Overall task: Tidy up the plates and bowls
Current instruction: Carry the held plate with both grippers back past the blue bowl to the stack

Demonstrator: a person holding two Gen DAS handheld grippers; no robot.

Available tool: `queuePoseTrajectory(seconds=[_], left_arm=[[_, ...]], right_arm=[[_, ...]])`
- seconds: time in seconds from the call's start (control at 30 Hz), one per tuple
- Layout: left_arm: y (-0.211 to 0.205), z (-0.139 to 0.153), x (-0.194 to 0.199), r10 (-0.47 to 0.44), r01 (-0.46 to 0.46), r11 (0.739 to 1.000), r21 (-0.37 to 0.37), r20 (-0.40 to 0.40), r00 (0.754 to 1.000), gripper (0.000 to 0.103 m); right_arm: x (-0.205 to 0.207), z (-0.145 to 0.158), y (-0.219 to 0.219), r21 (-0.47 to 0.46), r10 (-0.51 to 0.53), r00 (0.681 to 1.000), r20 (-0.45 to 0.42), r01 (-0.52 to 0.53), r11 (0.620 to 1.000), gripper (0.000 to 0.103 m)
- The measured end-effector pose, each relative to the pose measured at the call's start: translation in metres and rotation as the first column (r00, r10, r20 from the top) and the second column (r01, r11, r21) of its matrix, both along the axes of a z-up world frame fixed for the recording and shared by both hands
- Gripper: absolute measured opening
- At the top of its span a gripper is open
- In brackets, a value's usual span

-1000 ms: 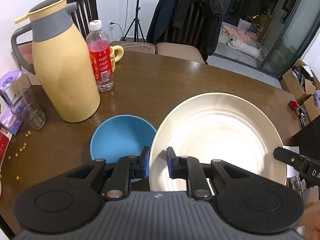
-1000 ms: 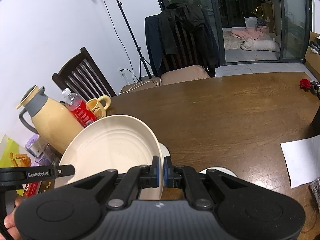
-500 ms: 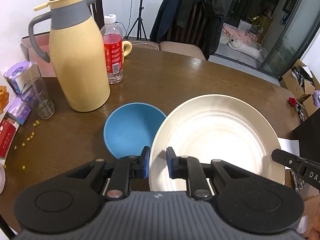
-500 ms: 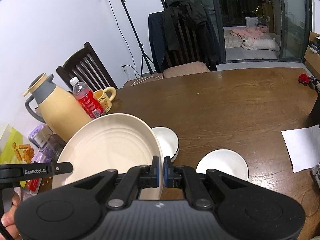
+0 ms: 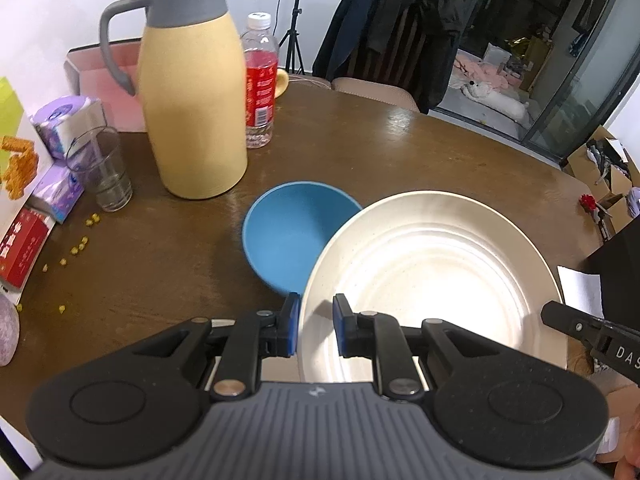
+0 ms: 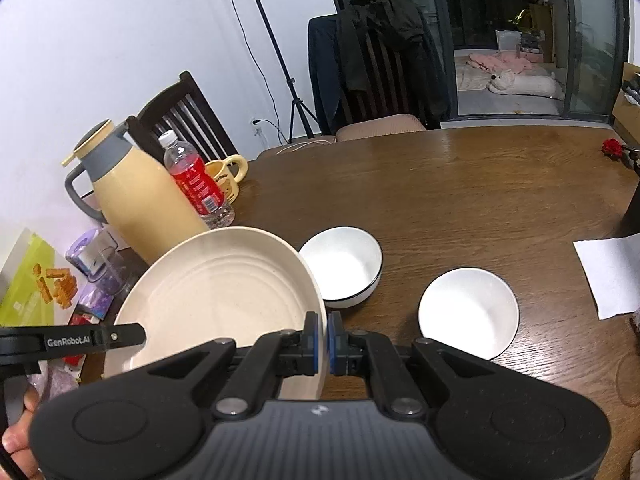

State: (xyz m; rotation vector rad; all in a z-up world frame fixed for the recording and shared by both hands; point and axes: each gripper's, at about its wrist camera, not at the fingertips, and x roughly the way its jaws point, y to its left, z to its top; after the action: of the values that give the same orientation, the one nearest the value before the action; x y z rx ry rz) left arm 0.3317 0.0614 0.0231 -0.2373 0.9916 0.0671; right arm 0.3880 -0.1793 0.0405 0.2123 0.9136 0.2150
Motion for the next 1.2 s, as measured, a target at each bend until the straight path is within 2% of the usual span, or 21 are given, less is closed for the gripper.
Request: queuePoseTrajectory(seconds=[1.2], left_arm=[[0.102,-0.024,-0.075,0.135,-0.136,0.991,-0.015,-0.044,0.99,0.018]], right_arm=[[-0.045,-0.021,0.104,-0.013,0.135,0.99,-0.049,-0.135,0.991,0.005]])
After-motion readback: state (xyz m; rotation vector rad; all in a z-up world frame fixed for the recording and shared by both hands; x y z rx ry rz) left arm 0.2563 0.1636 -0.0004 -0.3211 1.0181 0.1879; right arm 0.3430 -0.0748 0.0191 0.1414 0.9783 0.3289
